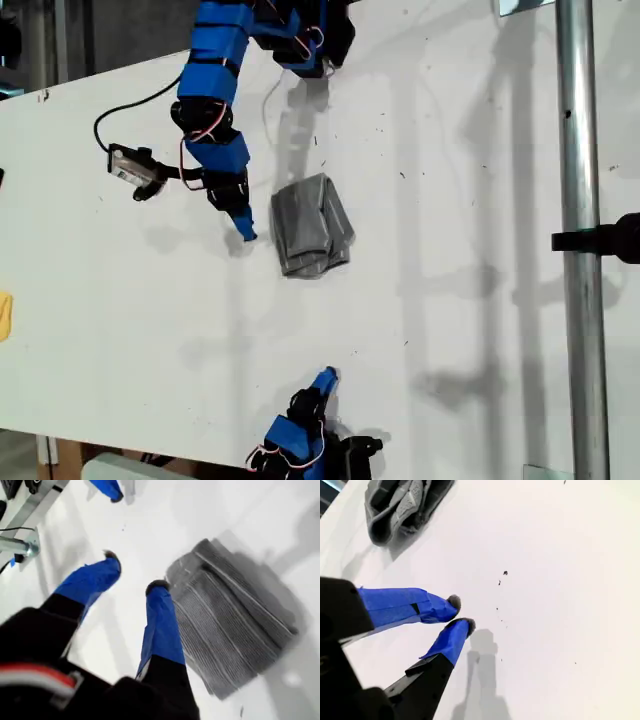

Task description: Grasp corners of a towel and fold twice.

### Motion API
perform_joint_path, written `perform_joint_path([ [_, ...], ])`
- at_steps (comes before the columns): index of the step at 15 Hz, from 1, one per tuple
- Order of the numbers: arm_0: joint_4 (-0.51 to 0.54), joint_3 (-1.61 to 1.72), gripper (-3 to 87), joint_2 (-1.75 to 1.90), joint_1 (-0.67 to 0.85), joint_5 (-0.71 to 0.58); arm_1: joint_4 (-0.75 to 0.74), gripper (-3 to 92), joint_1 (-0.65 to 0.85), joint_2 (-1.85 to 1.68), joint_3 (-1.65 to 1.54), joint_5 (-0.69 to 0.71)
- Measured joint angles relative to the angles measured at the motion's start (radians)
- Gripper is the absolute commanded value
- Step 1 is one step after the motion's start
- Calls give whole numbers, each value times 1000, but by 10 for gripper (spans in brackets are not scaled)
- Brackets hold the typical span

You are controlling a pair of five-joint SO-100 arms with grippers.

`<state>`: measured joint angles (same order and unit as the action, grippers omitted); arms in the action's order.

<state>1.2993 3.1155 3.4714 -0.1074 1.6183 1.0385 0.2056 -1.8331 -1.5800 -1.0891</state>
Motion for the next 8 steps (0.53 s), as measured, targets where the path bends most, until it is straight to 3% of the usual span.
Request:
perform_joint_path([
  [3,0,0,47,0,-2,-187,17,-3,75,-402,-457,-51],
  [7,0,0,38,2,-3,-609,17,-3,94,-893,-1054,-140],
  [8,0,0,37,2,-5,-632,17,-3,94,-927,-1118,-166],
])
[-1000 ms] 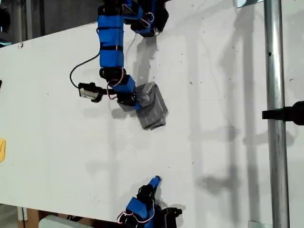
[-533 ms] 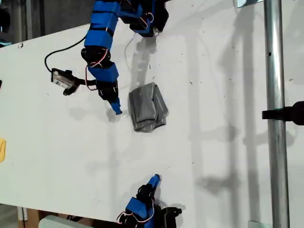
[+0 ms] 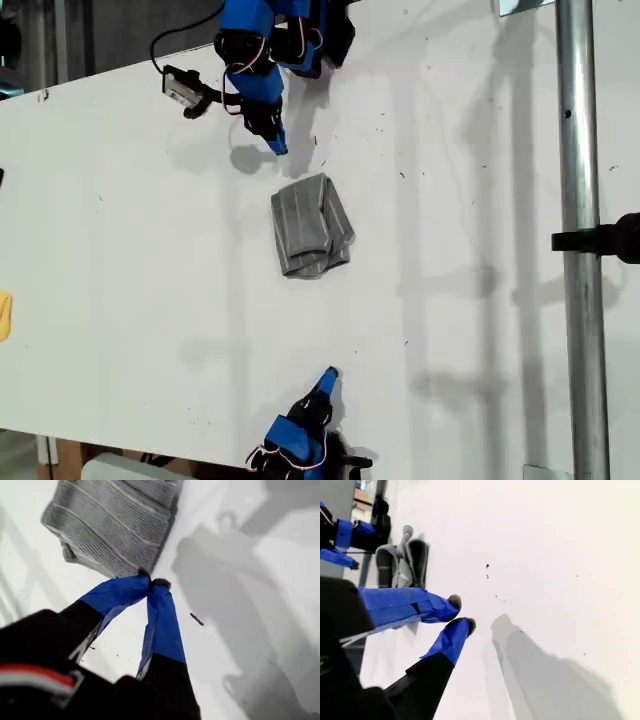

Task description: Grasp corners of a towel and fold twice.

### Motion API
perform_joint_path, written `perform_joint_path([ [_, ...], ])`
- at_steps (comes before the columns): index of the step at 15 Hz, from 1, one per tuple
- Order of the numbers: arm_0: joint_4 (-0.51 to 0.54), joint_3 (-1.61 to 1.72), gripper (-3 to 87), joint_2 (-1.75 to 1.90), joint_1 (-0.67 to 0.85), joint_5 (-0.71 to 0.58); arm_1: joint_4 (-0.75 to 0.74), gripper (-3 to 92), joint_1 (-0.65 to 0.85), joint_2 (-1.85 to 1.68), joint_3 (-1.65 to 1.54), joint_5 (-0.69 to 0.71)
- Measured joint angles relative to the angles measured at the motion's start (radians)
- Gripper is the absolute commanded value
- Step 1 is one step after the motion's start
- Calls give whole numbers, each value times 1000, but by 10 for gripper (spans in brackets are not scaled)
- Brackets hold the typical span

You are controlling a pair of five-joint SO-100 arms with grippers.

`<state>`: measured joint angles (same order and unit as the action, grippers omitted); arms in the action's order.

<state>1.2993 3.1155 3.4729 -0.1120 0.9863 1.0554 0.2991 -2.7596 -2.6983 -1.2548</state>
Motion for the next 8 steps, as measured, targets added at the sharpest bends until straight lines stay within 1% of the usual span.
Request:
perform_joint_path([
  [1,0,0,37,0,2,-11,0,-3,-2,-41,-75,-38],
  [2,0,0,37,0,2,-15,12,25,-5,-138,-164,-107],
  [3,0,0,37,2,0,-15,129,29,-15,-295,-195,-219],
  [4,0,0,37,2,0,-15,281,37,-12,-454,-195,-235],
  [5,0,0,37,2,0,-15,336,43,-9,-495,-202,-222],
  [8,-2,0,37,2,3,-15,353,43,15,-526,-207,-233],
])
